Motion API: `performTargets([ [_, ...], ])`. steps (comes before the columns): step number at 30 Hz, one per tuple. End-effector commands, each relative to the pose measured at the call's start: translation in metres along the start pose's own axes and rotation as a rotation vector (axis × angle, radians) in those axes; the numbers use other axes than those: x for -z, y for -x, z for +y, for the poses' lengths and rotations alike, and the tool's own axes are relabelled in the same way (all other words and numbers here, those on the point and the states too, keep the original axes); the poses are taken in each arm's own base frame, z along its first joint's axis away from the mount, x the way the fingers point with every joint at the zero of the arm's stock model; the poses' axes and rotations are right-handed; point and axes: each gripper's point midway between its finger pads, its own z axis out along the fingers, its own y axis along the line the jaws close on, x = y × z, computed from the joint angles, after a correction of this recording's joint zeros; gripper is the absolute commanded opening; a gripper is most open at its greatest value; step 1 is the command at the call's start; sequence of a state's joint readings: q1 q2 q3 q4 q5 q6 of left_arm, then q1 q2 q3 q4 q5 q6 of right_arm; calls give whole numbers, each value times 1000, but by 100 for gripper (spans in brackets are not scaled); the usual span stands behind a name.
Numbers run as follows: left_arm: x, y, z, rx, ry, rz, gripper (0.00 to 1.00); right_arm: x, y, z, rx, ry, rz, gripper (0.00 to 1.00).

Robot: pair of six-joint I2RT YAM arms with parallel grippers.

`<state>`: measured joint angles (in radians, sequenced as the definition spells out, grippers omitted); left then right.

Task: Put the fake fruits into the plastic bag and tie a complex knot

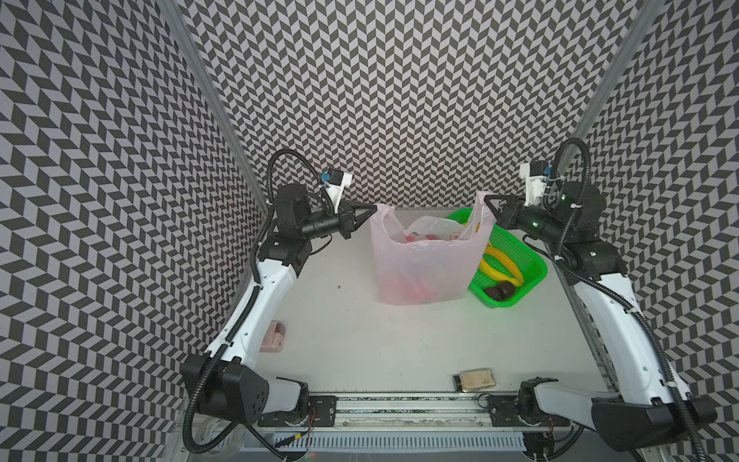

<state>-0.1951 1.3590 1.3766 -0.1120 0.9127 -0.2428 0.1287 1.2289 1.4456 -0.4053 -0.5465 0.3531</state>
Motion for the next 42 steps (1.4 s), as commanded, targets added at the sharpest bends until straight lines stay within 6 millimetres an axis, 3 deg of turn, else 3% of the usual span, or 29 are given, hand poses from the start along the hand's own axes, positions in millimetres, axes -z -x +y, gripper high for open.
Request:
performTargets([
  [1,15,26,-15,-124,-36,-73,0,0,-3,35,34,220,1,0],
  [5,15,12,-14,-129,-61,-54,0,-4,-16,39,27,289,49,1],
  [8,15,-1,-13,-126,-71,-47,0,-2,-14,40,71,275,56,24],
  [11,16,-17,-11,-121,-71,-37,0,7,1,43,139,218,15,48],
  [15,20,-33,-13,-132,-72,-38,0,20,20,59,201,208,-20,59],
  [18,23,-42,-15,-139,-70,-44,0,19,10,97,245,310,20,59],
  [21,25,-49,-15,-138,-67,-47,0,7,-20,146,289,443,103,55],
  [23,25,-54,-13,-132,-59,-45,0,-2,-41,177,294,534,150,45],
  [26,25,-58,-13,-123,-59,-46,0,-23,-67,209,319,598,201,42],
  [30,25,-61,-13,-118,-60,-47,0,-66,-81,204,347,529,225,44],
  [34,26,-62,-14,-119,-59,-50,0,-103,-89,186,404,440,238,56],
  [38,25,-62,-14,-117,-65,-50,0,-125,-101,177,444,417,271,65],
  [42,24,-63,-14,-116,-65,-48,0,-137,-107,169,472,388,290,66],
])
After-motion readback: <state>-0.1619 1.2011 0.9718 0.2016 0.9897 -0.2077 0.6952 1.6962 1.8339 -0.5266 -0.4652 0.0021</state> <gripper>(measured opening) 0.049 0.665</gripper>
